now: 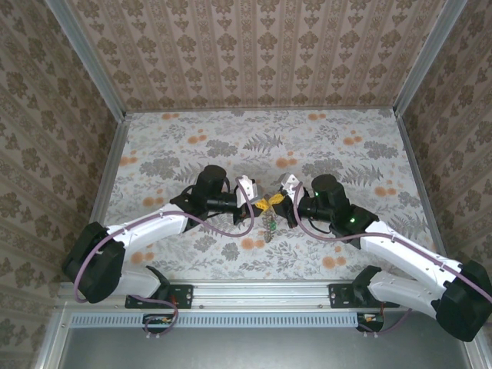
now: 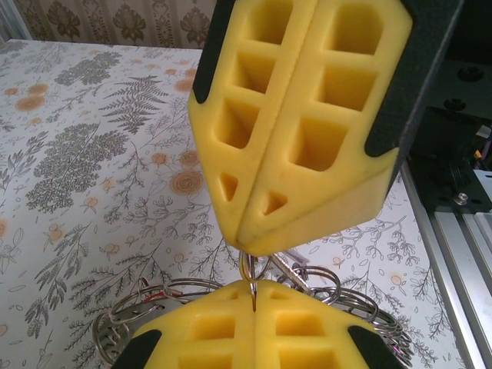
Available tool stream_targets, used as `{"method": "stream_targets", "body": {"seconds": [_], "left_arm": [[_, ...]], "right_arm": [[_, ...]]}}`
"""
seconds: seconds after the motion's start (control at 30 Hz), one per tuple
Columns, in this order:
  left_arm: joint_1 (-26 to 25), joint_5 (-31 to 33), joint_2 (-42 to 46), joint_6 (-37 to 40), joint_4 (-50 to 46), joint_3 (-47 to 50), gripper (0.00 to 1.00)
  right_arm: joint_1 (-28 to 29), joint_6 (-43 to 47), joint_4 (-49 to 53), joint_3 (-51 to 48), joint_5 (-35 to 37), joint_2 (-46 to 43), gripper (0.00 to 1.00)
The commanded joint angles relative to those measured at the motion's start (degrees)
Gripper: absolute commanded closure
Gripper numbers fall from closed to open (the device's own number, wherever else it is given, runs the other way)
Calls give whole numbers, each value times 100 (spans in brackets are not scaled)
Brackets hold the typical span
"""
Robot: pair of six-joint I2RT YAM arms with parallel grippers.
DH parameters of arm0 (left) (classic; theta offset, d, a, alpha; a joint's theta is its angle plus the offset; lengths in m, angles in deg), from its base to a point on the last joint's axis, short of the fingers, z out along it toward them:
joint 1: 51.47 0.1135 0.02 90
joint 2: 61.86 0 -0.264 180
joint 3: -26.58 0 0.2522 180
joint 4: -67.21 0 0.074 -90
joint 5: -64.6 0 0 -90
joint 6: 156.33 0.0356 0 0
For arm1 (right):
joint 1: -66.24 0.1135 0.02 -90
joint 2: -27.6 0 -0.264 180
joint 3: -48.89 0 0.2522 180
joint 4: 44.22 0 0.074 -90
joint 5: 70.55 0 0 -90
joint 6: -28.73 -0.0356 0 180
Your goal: Put the keys on the keyring
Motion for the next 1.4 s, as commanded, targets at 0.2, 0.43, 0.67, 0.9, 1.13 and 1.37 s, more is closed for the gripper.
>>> {"method": "stream_targets", "body": {"seconds": [0.2, 0.43, 0.67, 0.9, 1.13, 1.37], "left_arm": [[-36, -243, 6, -80, 223, -269, 100], [-44, -273, 14, -104, 270, -255, 100], [-35, -336, -9, -89, 328, -253, 100], [-37, -332, -94, -106, 494, -206, 100], [-42, -325, -108, -93, 508, -203, 100], [-34, -369, -77, 60, 365, -199, 100]], "right_arm": [[69, 424, 379, 127, 820, -58, 100], [122, 573, 337, 68, 1240, -181, 100], [122, 567, 601, 140, 1237, -91, 100], [114, 480, 786, 214, 1189, 79, 92], [89, 495, 866, 143, 1267, -155, 74], [1, 1121, 693, -278, 1159, -918, 72]]}}
